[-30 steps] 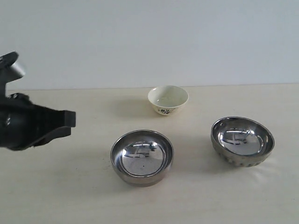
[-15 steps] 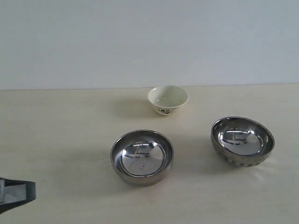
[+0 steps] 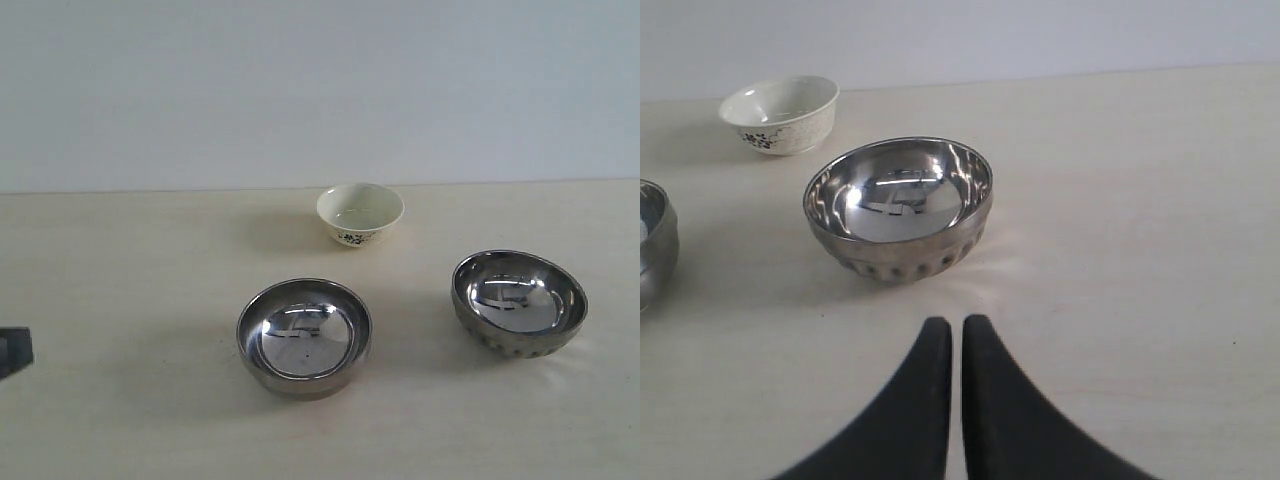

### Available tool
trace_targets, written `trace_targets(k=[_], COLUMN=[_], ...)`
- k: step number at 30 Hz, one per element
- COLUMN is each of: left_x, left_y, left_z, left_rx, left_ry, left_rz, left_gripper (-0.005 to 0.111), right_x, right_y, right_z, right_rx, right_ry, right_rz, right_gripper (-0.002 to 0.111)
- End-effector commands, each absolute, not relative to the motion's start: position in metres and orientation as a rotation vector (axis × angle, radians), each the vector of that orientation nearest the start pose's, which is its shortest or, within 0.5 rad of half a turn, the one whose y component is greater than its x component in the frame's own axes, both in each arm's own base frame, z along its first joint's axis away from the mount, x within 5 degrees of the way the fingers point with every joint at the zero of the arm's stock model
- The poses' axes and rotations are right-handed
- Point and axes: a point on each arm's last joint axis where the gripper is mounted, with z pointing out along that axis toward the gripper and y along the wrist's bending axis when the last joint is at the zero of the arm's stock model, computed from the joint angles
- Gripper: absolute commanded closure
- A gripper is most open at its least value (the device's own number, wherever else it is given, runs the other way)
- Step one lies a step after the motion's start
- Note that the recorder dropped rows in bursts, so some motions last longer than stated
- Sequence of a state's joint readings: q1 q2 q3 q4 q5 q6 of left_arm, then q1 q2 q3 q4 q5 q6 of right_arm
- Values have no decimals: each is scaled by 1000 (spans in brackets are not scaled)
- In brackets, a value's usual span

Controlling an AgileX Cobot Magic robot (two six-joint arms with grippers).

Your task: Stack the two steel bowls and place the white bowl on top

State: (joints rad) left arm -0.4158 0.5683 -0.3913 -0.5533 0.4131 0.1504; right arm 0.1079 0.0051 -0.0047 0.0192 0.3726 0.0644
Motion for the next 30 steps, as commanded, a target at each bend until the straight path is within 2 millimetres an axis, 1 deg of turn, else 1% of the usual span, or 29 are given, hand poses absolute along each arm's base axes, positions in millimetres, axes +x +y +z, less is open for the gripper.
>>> trace_targets(k=[1, 2, 3, 4, 5, 7, 11, 15, 23, 30], left_x=[86, 78, 73, 63, 59, 46, 42, 47, 56, 56], left_y=[-43, -37, -34, -29, -26, -19, -7, -2, 2, 0], left_z=[290, 294, 294, 293, 292, 286, 274, 259, 220, 217], left_rx=[100, 114, 128, 153, 156, 141, 15, -37, -89, -70], left_ry=[1832, 1752, 1715, 1634, 1605, 1489, 1366, 1354, 1409, 1442], left_rz=[-603, -546, -517, -441, -410, -305, -183, -132, -105, -112], left_gripper=[103, 103, 103, 103, 103, 103, 103, 103, 103, 103], right_x=[53, 53, 53, 53, 53, 53, 53, 53, 53, 53], right_y=[6, 6, 6, 6, 6, 6, 6, 6, 6, 6], right_z=[180, 180, 180, 180, 180, 180, 180, 180, 180, 180], right_rx=[-29, -29, -29, -29, -29, -29, -29, -29, -29, -29], right_ry=[1852, 1852, 1852, 1852, 1852, 1852, 1852, 1852, 1852, 1852], right_rz=[139, 139, 139, 139, 139, 139, 139, 139, 139, 139], right_gripper=[108, 108, 108, 108, 108, 108, 108, 108, 108, 108])
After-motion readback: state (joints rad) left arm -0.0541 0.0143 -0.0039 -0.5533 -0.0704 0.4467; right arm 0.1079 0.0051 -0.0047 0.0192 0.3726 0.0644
